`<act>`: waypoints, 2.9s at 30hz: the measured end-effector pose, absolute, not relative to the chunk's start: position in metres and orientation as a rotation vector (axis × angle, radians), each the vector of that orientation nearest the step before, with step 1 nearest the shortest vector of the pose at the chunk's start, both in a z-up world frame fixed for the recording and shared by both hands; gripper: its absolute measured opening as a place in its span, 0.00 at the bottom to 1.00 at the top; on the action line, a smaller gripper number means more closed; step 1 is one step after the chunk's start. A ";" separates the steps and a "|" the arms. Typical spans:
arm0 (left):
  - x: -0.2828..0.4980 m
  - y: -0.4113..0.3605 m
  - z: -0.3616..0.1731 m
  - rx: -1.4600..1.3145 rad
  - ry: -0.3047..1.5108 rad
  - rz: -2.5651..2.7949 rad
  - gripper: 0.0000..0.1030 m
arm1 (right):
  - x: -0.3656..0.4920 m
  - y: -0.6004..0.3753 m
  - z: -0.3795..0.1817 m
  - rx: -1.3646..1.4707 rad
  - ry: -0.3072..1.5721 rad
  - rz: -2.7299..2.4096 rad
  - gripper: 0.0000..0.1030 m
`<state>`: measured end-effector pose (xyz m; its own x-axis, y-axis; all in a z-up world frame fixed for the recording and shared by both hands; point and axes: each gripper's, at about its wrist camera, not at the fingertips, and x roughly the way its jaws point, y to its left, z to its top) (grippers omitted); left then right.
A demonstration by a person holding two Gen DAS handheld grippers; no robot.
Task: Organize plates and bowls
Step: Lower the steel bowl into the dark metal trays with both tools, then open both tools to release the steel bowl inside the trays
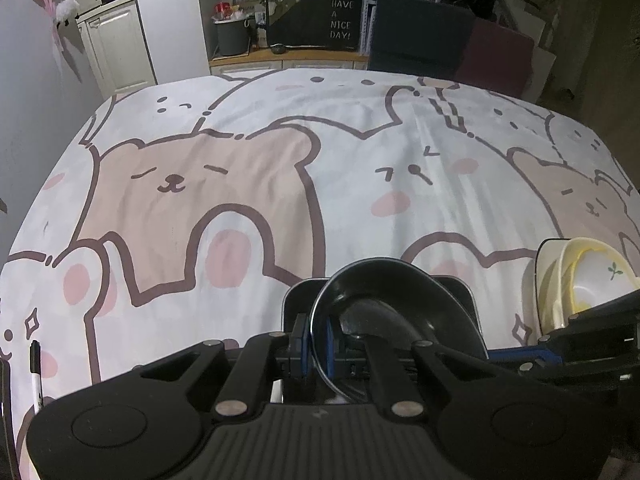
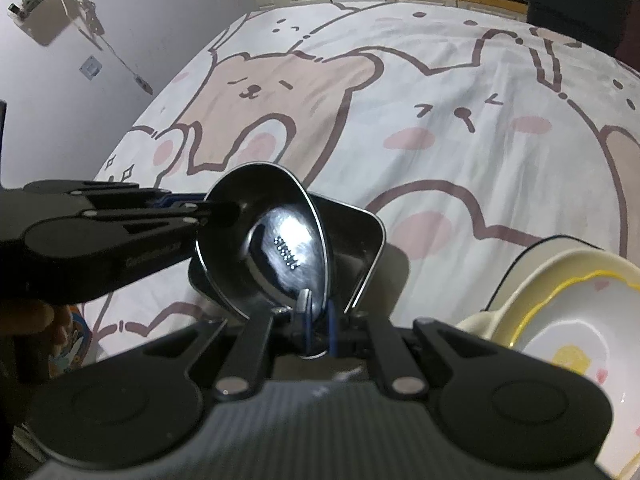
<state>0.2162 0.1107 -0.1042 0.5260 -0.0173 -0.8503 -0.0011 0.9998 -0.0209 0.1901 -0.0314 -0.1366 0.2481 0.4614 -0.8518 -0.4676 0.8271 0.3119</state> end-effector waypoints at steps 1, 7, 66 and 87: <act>0.218 0.111 -0.105 -0.020 1.021 -0.009 0.09 | 0.191 -0.030 -0.138 -0.001 1.166 0.634 0.09; 0.222 0.112 -0.112 -0.018 1.040 -0.006 0.09 | 0.196 -0.025 -0.143 -0.005 1.182 0.632 0.09; 0.236 0.117 -0.122 -0.038 1.061 -0.021 0.19 | 0.209 -0.017 -0.157 0.040 1.195 0.570 0.17; 0.219 0.134 -0.091 -0.088 0.967 -0.040 0.54 | 0.198 -0.035 -0.120 0.106 1.089 0.556 0.49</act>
<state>0.2185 0.1340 -0.0908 0.5672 -0.0734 -0.8203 -0.0055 0.9957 -0.0929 0.1979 -0.0355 -0.1201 0.3416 0.4773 -0.8096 -0.3761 0.8589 0.3477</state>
